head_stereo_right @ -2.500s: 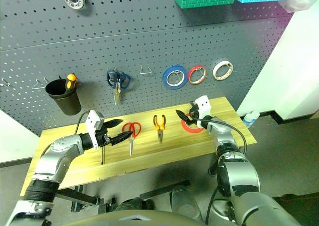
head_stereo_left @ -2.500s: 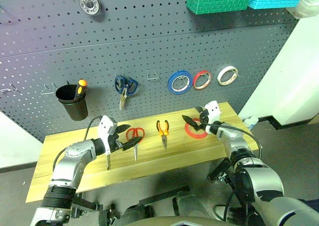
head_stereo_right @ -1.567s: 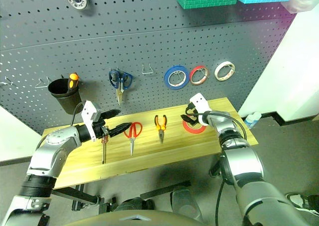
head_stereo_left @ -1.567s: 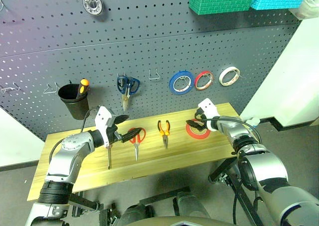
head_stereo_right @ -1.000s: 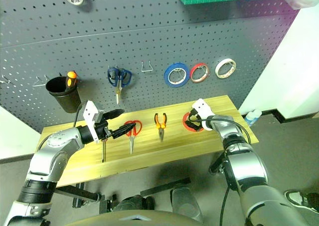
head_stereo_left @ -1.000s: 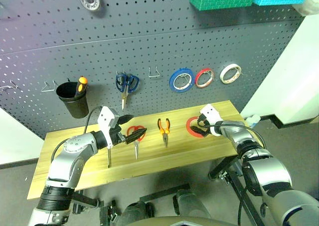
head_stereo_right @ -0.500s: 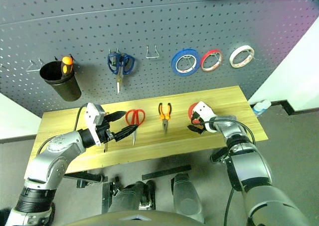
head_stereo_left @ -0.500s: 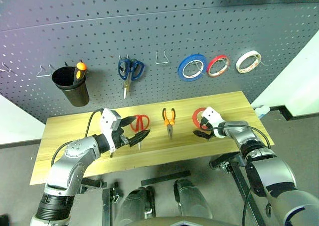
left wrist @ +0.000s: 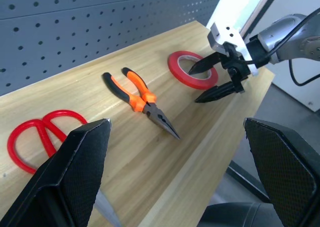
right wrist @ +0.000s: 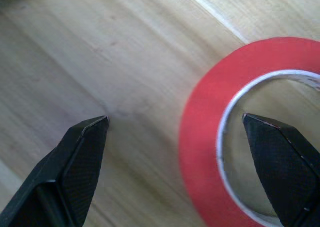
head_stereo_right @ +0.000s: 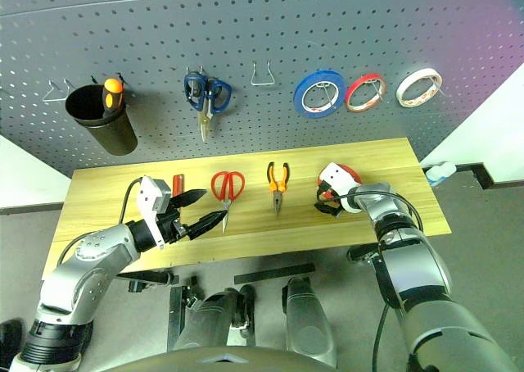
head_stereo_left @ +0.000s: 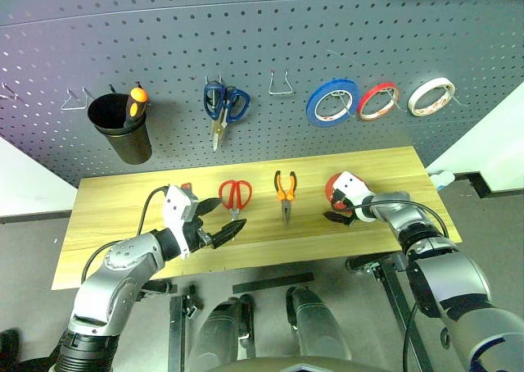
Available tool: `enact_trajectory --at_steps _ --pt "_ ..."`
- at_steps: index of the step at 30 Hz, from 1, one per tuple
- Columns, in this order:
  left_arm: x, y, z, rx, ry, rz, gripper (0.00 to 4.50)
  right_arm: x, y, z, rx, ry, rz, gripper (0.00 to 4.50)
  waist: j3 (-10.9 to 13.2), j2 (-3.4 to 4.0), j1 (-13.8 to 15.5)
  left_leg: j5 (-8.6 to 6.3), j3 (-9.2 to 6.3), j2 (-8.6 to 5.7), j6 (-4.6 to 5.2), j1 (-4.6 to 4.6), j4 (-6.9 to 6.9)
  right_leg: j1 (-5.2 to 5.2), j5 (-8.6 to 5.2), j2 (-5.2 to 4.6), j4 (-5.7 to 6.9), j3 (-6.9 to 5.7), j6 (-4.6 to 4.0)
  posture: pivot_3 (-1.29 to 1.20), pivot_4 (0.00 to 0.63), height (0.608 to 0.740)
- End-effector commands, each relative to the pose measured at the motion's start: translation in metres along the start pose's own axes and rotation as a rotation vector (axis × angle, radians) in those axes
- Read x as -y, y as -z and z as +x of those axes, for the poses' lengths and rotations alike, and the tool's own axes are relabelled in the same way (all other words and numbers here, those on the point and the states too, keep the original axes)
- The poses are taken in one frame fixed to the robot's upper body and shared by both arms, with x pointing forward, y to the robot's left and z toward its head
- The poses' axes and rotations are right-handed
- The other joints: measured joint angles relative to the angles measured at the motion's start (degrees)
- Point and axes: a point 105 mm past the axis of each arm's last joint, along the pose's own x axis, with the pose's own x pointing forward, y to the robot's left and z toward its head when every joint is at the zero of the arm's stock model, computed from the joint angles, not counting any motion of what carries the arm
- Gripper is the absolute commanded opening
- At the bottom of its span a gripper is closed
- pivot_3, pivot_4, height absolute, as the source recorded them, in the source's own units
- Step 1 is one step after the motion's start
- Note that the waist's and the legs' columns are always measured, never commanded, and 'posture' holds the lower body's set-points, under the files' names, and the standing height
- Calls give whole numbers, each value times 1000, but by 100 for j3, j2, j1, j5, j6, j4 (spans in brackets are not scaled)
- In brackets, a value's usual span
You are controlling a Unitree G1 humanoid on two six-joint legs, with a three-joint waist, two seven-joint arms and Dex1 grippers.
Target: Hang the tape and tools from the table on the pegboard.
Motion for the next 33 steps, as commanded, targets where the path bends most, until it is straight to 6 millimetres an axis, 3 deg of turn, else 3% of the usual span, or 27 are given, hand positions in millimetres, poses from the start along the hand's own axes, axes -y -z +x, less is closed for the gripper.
enact_trajectory --at_steps 1,3,13,20,26,33 --pt "2 -14 -4 38 4 38 4485 10 6 -5 -32 44 -8 4311 1 -1 -1 0 0 0 0 0 0 0 0 0 0 0 0 -151 273 740" --pt "0 -15 -4 37 2 46 4500 11 10 -6 -53 52 -25 3893 1 -2 -2 0 0 0 0 0 0 0 0 0 1 0 -1 -152 272 740" --pt "-5 -23 -7 40 -6 67 4500 10 12 -5 -92 49 -98 689 2 -6 -2 0 0 0 0 1 4 4 -3 0 0 -1 -5 -149 268 740" --pt "-8 -25 -8 42 -15 75 4500 8 7 -2 -68 48 -104 669 3 -6 -3 0 0 0 -1 1 4 3 -2 0 0 -2 -3 -138 257 740" --pt "-13 -27 -12 42 -9 80 4500 2 -16 -2 111 -7 64 669 3 -6 -5 0 0 0 -1 0 1 0 0 0 1 -3 1 -143 226 740" --pt "-11 -35 -16 41 48 98 4500 6 -38 -17 367 -37 191 669 1 -4 -11 1 0 -2 -4 -2 -5 -6 2 2 0 -4 3 -176 191 740"
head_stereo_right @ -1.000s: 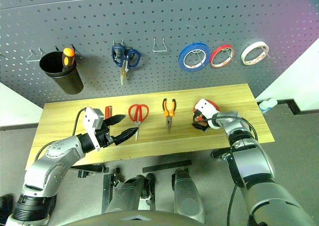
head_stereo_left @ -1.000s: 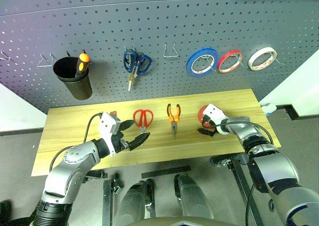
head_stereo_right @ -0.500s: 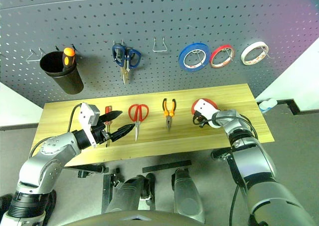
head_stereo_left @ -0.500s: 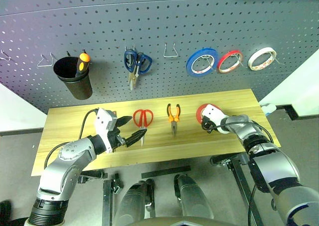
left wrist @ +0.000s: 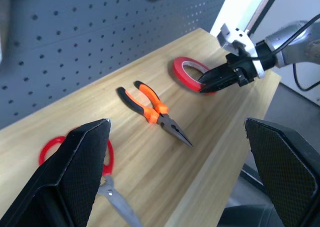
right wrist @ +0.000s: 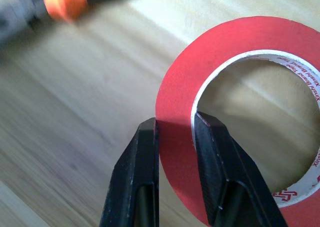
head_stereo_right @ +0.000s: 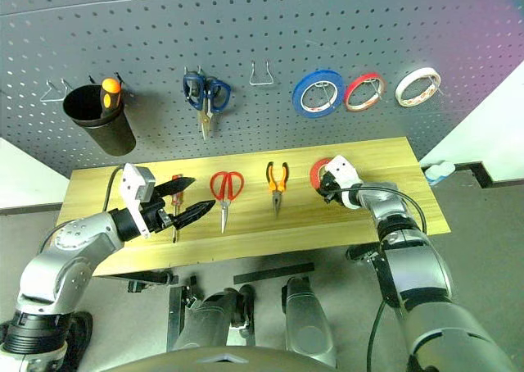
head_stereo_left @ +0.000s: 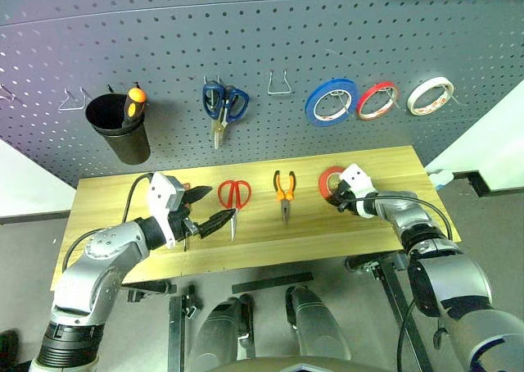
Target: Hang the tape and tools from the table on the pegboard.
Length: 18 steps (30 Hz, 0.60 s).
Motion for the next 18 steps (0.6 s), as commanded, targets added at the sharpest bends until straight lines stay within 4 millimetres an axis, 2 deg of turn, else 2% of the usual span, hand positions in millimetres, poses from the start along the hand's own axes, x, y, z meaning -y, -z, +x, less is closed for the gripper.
enact_trajectory --at_steps 1,8,12,18 --pt "3 -13 -4 30 49 33 4500 3 -21 -6 151 2 24 669 -2 0 -3 0 1 0 0 0 0 -1 0 0 0 0 1 -184 184 740" --pt "10 -26 -17 26 149 50 4500 4 -27 -28 342 -44 115 669 -16 7 -35 2 3 -1 -5 -2 0 -4 1 2 1 0 1 -218 152 740" --pt "7 -36 -25 32 167 59 4500 -5 -34 -45 450 -130 117 669 -49 14 -48 2 4 -1 -7 -2 1 -5 1 3 2 0 2 -237 121 740" --pt "1 -43 -27 42 162 85 4500 0 -42 -65 554 -123 137 669 -203 35 -65 7 8 -2 -14 -2 6 -6 2 5 7 1 4 -255 79 740"
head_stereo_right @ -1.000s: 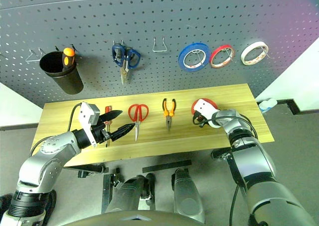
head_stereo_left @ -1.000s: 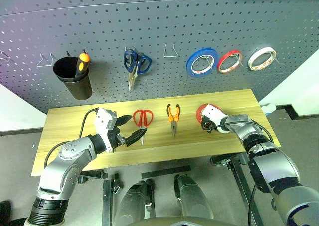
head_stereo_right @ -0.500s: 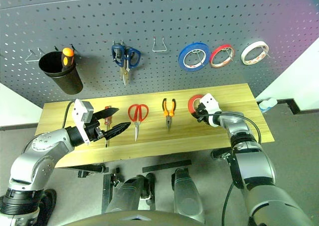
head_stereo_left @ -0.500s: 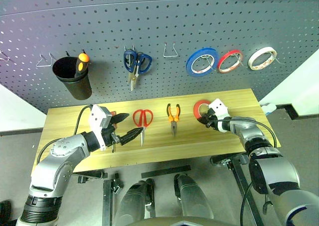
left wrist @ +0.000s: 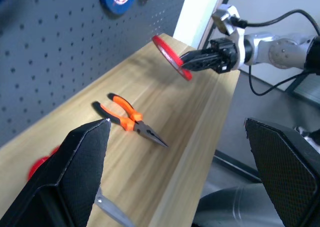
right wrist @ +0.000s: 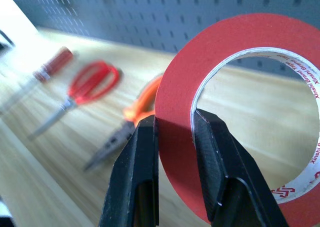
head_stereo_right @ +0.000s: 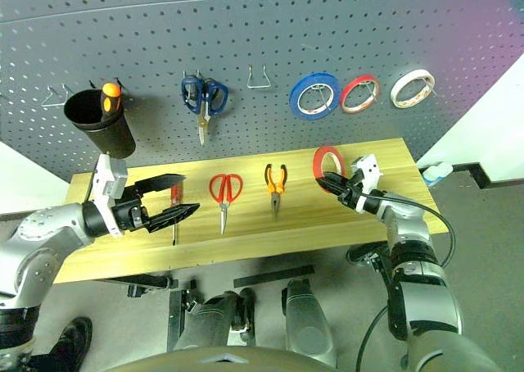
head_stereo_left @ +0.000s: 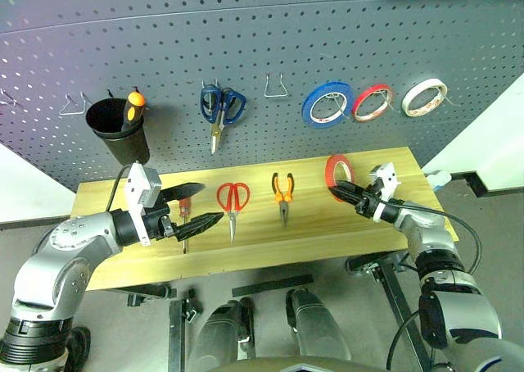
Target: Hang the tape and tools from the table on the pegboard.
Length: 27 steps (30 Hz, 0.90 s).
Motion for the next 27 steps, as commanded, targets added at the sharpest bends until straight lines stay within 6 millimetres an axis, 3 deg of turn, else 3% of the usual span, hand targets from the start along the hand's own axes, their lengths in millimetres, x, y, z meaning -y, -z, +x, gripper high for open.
enact_trajectory --at_steps 1,9,19,27 --pt "-1 -14 -2 35 7 45 4500 3 -27 -13 118 8 -46 669 -80 2 -1 0 0 0 0 0 -1 -2 0 0 1 0 0 -258 75 740" --pt "-8 -22 6 57 21 66 4500 11 -38 -35 179 91 -76 669 -372 16 -84 0 0 -1 0 2 4 7 1 1 1 0 2 -302 45 740" --pt "-15 -28 14 67 50 79 4500 30 -60 -54 250 239 -142 669 -528 52 -603 0 -1 -1 0 8 9 15 4 1 8 4 5 -349 41 740" --pt "-15 -28 18 70 63 84 4500 25 -81 -40 299 211 -194 669 -573 56 -992 0 -3 -1 3 29 19 39 5 2 16 7 7 -340 41 740"
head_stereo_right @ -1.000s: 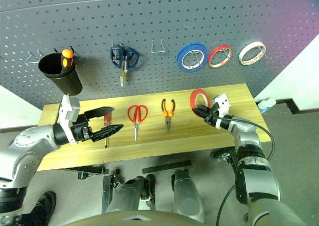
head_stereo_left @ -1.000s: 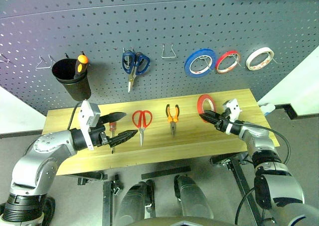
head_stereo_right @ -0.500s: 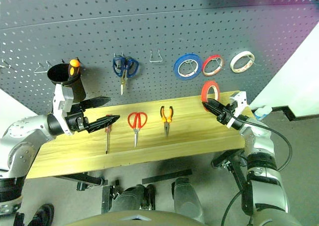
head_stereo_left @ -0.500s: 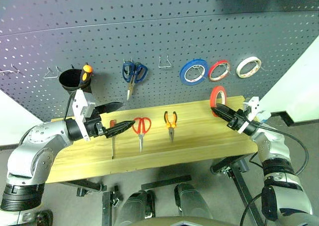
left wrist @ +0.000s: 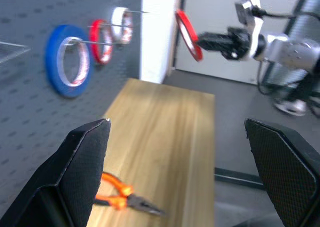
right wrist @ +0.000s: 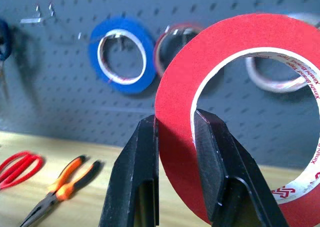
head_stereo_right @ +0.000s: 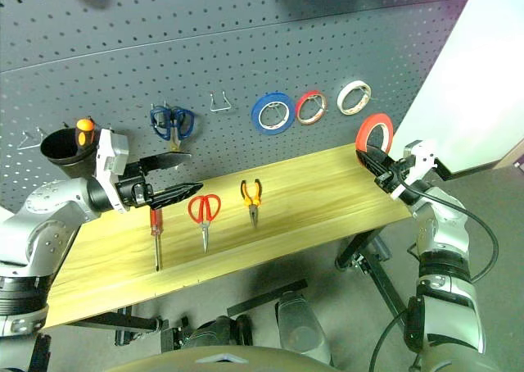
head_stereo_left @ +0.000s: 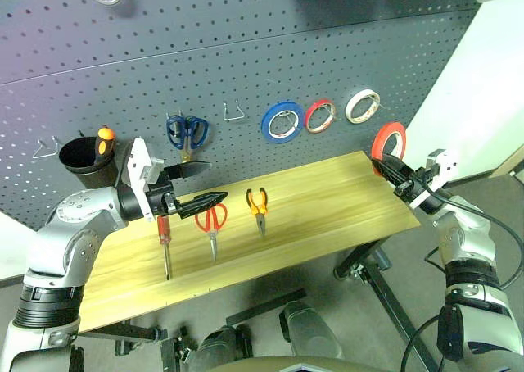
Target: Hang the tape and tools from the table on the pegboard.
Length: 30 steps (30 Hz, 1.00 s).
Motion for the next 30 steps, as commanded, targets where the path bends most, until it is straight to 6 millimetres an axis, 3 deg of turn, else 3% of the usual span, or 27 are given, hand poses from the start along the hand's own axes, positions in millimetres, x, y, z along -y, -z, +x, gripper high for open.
enact_trajectory --at_steps 1,7,16,22,30 --pt "0 -9 0 26 1 38 4500 -6 -26 14 86 -37 -51 669 -1 0 -42 0 0 0 0 7 1 7 0 0 2 0 0 -340 41 740" --pt "3 -8 -2 25 -6 35 4500 -20 -27 29 98 -99 -48 669 -1 -1 -118 -3 -1 0 3 77 1 77 -1 0 -2 2 2 -312 48 740" --pt "7 -7 -7 25 -41 31 4500 -34 -31 54 102 -178 -52 669 -1 -1 -81 -3 -1 1 3 80 1 77 -1 0 0 4 2 -260 54 740" --pt "12 -7 -11 30 -70 31 4500 -35 -29 68 88 -192 -60 669 -1 -1 55 -3 0 1 3 80 0 76 -1 1 1 5 1 -213 55 740" --pt "18 -8 -16 29 -101 25 4500 -20 -22 76 38 -97 -134 669 0 -1 385 -3 0 1 3 80 -1 74 -1 2 1 7 0 -179 60 740"
